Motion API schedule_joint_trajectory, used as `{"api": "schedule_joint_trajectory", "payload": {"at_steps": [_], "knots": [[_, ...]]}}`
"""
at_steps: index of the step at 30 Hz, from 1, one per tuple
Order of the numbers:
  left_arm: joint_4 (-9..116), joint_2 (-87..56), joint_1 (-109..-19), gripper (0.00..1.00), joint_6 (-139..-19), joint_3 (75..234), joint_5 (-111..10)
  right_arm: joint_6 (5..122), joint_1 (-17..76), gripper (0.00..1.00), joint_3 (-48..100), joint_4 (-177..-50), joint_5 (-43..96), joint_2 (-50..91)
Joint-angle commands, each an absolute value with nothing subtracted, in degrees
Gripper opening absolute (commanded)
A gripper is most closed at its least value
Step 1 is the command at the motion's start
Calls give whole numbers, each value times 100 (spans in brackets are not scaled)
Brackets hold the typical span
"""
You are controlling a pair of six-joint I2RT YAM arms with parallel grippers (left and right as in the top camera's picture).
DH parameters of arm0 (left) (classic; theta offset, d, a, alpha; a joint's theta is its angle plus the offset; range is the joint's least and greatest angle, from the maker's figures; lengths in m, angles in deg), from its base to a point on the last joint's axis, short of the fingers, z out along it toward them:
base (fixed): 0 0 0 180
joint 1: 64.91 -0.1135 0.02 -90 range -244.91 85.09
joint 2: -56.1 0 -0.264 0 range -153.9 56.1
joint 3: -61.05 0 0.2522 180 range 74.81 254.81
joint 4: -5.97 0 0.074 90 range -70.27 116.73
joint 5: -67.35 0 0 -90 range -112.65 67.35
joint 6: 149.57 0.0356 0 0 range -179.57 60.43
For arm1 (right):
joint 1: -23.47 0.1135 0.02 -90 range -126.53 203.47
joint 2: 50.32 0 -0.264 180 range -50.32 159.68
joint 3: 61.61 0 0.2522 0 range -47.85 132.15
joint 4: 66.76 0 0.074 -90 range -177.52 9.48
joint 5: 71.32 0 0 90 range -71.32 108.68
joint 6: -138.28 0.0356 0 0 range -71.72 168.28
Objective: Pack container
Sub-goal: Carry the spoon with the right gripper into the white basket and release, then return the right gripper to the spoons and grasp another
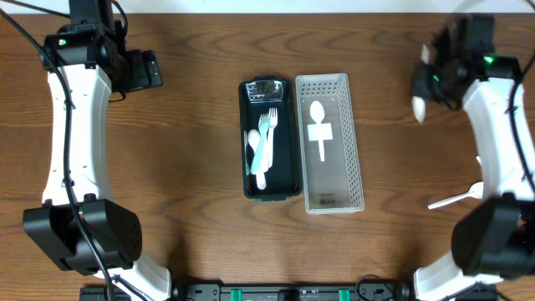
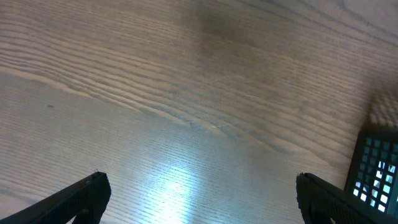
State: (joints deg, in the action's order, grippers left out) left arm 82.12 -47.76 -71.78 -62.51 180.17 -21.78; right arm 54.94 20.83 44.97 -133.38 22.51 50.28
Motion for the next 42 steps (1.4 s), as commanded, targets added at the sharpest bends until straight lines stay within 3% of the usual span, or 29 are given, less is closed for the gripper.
{"api": "schedule_joint_trajectory", "payload": {"at_steps": [1, 8, 18, 20, 22, 24, 25, 27, 33, 41, 42], "knots": [[8221, -4850, -7196, 98, -6214, 17999, -2108, 5754, 2737, 4, 4678, -13408, 2345, 4853], [8221, -4850, -7196, 98, -6214, 17999, -2106, 6049, 3919, 4, 4471, -13508, 2343, 5281], [8228, -4850, -7196, 98, -6214, 17999, -2108, 6145, 4745, 4, 4386, -13596, 2343, 6409], [8228, -4850, -7196, 98, -6214, 17999, -2108, 6154, 4767, 9, 4386, -13596, 2343, 6520], [8228, -4850, -7196, 98, -6214, 17999, -2108, 6149, 4765, 24, 4386, -13572, 2334, 6523], [8228, -4850, -7196, 98, -6214, 17999, -2108, 6147, 4728, 32, 4403, -13506, 2212, 6459], [8228, -4850, -7198, 98, -6214, 17999, -2108, 6149, 4691, 42, 4429, -13471, 2079, 6405], [8228, -4850, -7196, 98, -6214, 17999, -2108, 6149, 4605, 51, 4532, -13480, 1864, 6278], [8265, -4850, -7198, 98, -6214, 17999, -2108, 6831, 3910, 52, 4904, -13652, 1080, 5412], [8265, -4850, -7196, 98, -6214, 17999, -2108, 10337, 1602, 53, 4899, -15143, 697, 4092], [8265, -4850, -7198, 98, -6214, 17999, -2108, 10667, 1296, 56, 4899, -15394, 776, 4042]]}}
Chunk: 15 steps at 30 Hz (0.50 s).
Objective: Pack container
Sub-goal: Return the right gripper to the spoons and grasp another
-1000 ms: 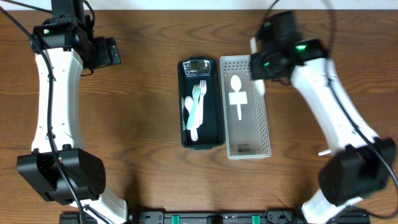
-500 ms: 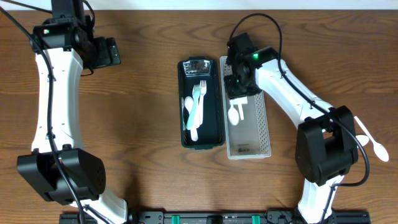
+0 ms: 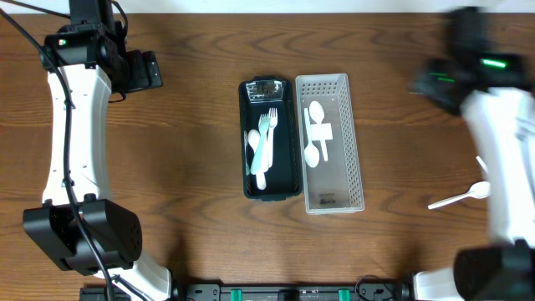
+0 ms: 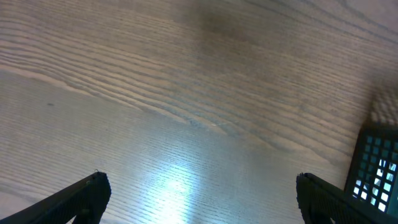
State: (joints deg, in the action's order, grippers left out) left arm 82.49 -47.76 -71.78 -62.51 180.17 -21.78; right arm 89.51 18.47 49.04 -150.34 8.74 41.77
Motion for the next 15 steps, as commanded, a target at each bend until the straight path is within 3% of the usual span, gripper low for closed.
{"api": "schedule_joint_trajectory", "payload": {"at_steps": [1, 3, 8, 15], "knots": [[8265, -4850, -7198, 98, -6214, 17999, -2108, 10864, 1052, 61, 4899, -15593, 855, 4027], [8265, -4850, -7198, 98, -6214, 17999, -2108, 11063, 597, 70, 4860, -15893, 1005, 4048], [8265, -4850, -7198, 98, -6214, 17999, -2108, 11058, -68, 74, 4184, -15749, 1165, 4134], [8269, -4850, -7196, 98, -6214, 17999, -2108, 11034, -384, 83, 2536, -14616, 1185, 4223]]}}
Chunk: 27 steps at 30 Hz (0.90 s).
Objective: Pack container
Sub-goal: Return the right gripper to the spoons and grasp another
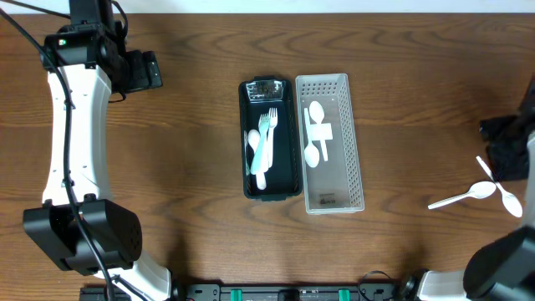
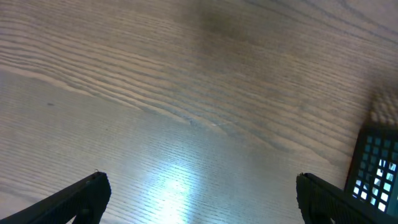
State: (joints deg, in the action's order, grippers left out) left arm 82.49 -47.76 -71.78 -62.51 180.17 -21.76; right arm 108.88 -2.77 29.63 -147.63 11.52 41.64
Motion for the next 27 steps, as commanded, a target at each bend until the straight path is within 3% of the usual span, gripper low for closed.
{"api": "schedule_joint_trajectory", "payload": {"at_steps": [1, 10, 27], "knots": [[8269, -4850, -7196, 98, -6214, 17999, -2108, 11004, -424, 84, 2327, -14442, 1185, 4236], [8291, -4850, -7198, 98, -6214, 17999, -2108, 10031, -811, 89, 1409, -13078, 1405, 4271], [8291, -4850, -7196, 98, -6214, 17999, -2106, 9684, -999, 90, 1378, -12721, 1595, 5664]]}}
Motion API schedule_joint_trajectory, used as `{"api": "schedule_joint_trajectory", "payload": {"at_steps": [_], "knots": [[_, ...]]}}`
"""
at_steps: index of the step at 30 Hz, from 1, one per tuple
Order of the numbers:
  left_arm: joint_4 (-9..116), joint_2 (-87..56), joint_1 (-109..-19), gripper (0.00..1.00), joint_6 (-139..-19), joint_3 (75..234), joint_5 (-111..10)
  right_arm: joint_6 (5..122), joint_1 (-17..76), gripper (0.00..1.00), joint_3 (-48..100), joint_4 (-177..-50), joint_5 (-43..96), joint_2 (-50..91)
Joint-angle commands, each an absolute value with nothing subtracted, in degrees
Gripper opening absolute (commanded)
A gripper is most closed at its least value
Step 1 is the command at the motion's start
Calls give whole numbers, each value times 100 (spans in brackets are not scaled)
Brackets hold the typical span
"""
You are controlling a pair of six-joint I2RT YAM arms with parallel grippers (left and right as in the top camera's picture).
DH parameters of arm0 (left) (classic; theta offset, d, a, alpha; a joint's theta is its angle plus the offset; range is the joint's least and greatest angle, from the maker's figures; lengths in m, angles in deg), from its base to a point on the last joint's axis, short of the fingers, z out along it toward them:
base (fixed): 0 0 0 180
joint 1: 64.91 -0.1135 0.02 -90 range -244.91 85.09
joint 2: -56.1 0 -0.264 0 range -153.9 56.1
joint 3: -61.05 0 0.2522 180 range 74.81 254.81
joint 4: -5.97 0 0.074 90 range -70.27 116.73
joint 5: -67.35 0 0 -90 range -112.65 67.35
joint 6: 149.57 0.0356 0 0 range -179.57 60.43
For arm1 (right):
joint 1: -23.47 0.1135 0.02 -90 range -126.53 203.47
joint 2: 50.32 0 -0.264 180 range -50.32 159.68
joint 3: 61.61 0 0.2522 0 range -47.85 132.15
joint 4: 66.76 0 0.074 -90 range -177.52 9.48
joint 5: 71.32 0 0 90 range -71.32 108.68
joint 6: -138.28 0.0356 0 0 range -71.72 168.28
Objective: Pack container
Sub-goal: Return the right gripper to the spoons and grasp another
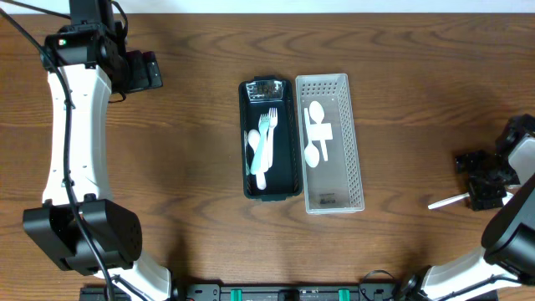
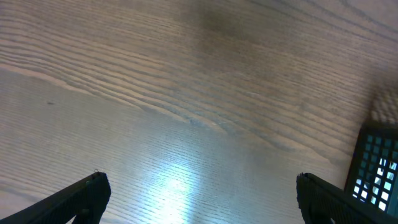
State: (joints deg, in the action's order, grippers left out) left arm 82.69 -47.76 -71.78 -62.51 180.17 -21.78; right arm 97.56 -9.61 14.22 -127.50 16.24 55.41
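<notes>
A dark green tray (image 1: pixel 287 134) in the middle of the table holds a teal fork (image 1: pixel 267 138), a teal spoon and a white spoon. Next to it on the right, a white perforated basket (image 1: pixel 349 134) holds two white spoons (image 1: pixel 317 125). A white utensil (image 1: pixel 445 201) lies on the table at the far right, with only its handle showing. My right gripper (image 1: pixel 476 178) is over its head end, fingers apart. My left gripper (image 1: pixel 144 71) hangs open over bare wood at the top left; its fingertips (image 2: pixel 87 193) hold nothing.
The wooden table (image 1: pixel 184 184) reaches every edge of the overhead view. A dark gridded corner (image 2: pixel 376 174) shows at the right edge of the left wrist view. The right arm covers the table's far right edge.
My right gripper was at the right edge beside two loose white utensils. Now it is lower and further left, over them; only one handle still shows. The left arm has not moved.
My right gripper held a white spoon at the upper right while the basket held one spoon. Then the basket held two spoons and the arm was blurred at the upper right. It then stood at the right edge, and is now over the loose utensils.
</notes>
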Motion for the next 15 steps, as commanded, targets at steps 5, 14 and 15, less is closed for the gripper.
{"api": "schedule_joint_trajectory", "payload": {"at_steps": [5, 14, 15], "knots": [[8289, -4850, -7196, 98, -6214, 17999, -2106, 9681, -999, 87, 1378, -12647, 1591, 5705], [8289, -4850, -7196, 98, -6214, 17999, -2106, 9686, -988, 43, 1378, -12682, 1593, 5705], [8289, -4850, -7198, 98, -6214, 17999, -2106, 9684, -988, 40, 1378, -12684, 1593, 5705]]}}
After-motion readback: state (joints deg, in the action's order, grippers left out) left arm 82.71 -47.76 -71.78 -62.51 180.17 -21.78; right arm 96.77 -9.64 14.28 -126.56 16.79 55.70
